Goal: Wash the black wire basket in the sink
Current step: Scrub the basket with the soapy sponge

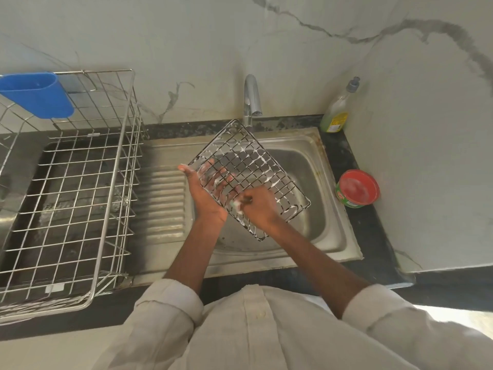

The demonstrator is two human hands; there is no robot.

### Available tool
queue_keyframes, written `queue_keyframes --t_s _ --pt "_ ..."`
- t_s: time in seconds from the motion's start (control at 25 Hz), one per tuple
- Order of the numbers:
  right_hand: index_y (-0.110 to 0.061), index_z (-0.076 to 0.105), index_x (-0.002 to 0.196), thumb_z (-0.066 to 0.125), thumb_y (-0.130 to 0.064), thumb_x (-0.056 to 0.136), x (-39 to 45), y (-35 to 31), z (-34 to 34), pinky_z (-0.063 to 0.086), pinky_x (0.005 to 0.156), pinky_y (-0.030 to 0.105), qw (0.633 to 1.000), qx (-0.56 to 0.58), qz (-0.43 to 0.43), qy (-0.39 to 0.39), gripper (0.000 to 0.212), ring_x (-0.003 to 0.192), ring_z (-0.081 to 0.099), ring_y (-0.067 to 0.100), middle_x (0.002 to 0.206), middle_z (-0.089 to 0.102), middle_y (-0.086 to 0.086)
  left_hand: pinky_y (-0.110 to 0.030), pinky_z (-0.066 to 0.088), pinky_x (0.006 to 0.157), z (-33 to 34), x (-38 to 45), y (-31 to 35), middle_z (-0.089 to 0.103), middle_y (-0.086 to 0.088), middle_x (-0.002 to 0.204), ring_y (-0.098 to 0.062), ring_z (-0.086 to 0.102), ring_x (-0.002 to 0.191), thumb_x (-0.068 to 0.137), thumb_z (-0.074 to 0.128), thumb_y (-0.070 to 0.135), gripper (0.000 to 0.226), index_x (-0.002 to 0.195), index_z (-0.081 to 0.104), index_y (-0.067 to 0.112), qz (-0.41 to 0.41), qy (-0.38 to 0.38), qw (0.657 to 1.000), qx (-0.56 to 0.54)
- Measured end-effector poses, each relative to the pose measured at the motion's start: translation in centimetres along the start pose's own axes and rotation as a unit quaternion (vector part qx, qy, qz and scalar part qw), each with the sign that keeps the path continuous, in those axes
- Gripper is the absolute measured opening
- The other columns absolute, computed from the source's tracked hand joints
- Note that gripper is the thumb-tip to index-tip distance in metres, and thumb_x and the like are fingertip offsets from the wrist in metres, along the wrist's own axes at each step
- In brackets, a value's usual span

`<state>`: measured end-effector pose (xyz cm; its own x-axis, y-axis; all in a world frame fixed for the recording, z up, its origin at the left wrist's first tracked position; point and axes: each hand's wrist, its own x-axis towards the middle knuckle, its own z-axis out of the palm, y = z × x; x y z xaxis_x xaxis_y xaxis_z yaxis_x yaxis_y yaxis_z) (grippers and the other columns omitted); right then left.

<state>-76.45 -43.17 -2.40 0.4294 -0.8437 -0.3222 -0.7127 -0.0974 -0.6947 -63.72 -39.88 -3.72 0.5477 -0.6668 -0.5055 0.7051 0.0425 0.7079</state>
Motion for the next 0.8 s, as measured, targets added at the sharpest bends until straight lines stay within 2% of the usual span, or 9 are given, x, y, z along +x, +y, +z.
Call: queue_keyframes --t_s 0.08,0.12,0.2,0.28,0.44,0.52,0.64,0.72,0.8 --pt "-0.015 0.081 0.100 0.074 0.003 0.085 -1.0 0.9 -0.8 0.043 0.056 0.001 0.998 -0.009 -0.015 -0.053 0.024 0.076 0.065 -0.002 0.105 0.078 -0.002 -0.065 0.056 0.096 -0.3 0.1 0.2 0.073 -0.013 0.117 -0.037 0.069 0.108 0.071 0.046 0.101 0.108 0.135 0.072 0.018 -0.002 0.007 1.000 -0.009" --pt "-0.014 0.081 0.098 0.073 0.003 0.085 -1.1 1.0 -1.2 0.049 0.064 0.006 0.999 -0.006 -0.014 -0.045 0.022 0.079 0.067 0.001 0.105 0.078 -0.001 -0.065 0.057 0.095 -0.4 -0.1 0.3 0.073 -0.013 0.118 -0.037 0.069 0.109 0.071 0.045 0.102 0.108 0.134 0.072 0.019 -0.005 0.007 1.000 -0.014" --pt "-0.012 0.081 0.099 0.068 0.003 0.089 0.0 0.9 -1.0 0.060 0.080 0.026 1.000 -0.006 0.007 0.025 0.022 0.092 0.073 0.013 0.107 0.078 0.003 -0.065 0.057 0.096 -0.1 -0.4 0.3 0.073 -0.015 0.124 -0.041 0.070 0.114 0.070 0.045 0.102 0.107 0.133 0.073 0.020 -0.012 0.009 1.000 -0.022" --pt "-0.012 0.081 0.103 0.067 0.003 0.089 0.3 0.2 -0.5 0.062 0.085 0.034 0.998 -0.029 0.021 0.043 0.025 0.098 0.074 0.020 0.109 0.078 0.007 -0.066 0.056 0.097 0.1 -0.9 0.2 0.074 -0.015 0.127 -0.040 0.071 0.115 0.072 0.044 0.102 0.104 0.132 0.074 0.022 -0.016 0.012 0.999 -0.028" --pt "-0.014 0.082 0.100 0.078 0.002 0.083 -1.5 0.7 -1.0 0.058 0.091 0.029 0.997 -0.049 -0.029 -0.060 0.024 0.098 0.074 0.015 0.110 0.079 0.002 -0.064 0.056 0.095 -0.4 -0.6 0.2 0.075 -0.011 0.113 -0.034 0.069 0.102 0.081 0.042 0.096 0.097 0.131 0.074 0.020 0.011 0.022 0.999 -0.024" --pt "-0.018 0.082 0.100 0.076 0.002 0.083 -0.9 1.2 -1.5 0.057 0.091 0.029 0.996 -0.071 -0.024 -0.037 0.027 0.099 0.074 0.017 0.110 0.079 0.002 -0.065 0.052 0.100 -0.4 -0.6 0.3 0.075 -0.008 0.111 -0.031 0.068 0.100 0.080 0.043 0.096 0.096 0.129 0.075 0.020 0.015 0.022 0.999 -0.028" --pt "-0.026 0.079 0.102 0.073 -0.004 0.081 0.4 1.1 -0.5 0.062 0.089 0.043 0.989 -0.148 0.002 0.018 0.031 0.102 0.074 0.024 0.110 0.077 0.002 -0.066 0.054 0.097 0.5 -1.2 0.5 0.075 -0.009 0.114 -0.030 0.069 0.100 0.084 0.044 0.093 0.091 0.129 0.074 0.021 0.017 0.020 0.999 -0.033" --pt "-0.024 0.080 0.102 0.075 -0.003 0.080 -0.3 1.6 0.2 0.062 0.089 0.043 0.989 -0.146 -0.009 0.000 0.030 0.102 0.075 0.021 0.109 0.078 -0.001 -0.065 0.057 0.092 0.7 -1.5 0.7 0.075 -0.011 0.114 -0.030 0.069 0.099 0.083 0.044 0.094 0.092 0.130 0.073 0.020 0.020 0.023 0.999 -0.031" --pt "-0.022 0.082 0.097 0.080 -0.003 0.079 -1.0 2.4 -0.7 0.060 0.090 0.037 0.989 -0.136 -0.020 -0.058 0.027 0.096 0.075 0.015 0.105 0.080 -0.004 -0.059 0.058 0.086 0.4 -1.4 0.8 0.074 -0.011 0.112 -0.030 0.069 0.098 0.080 0.046 0.095 0.094 0.131 0.073 0.020 0.025 0.034 0.999 -0.024"
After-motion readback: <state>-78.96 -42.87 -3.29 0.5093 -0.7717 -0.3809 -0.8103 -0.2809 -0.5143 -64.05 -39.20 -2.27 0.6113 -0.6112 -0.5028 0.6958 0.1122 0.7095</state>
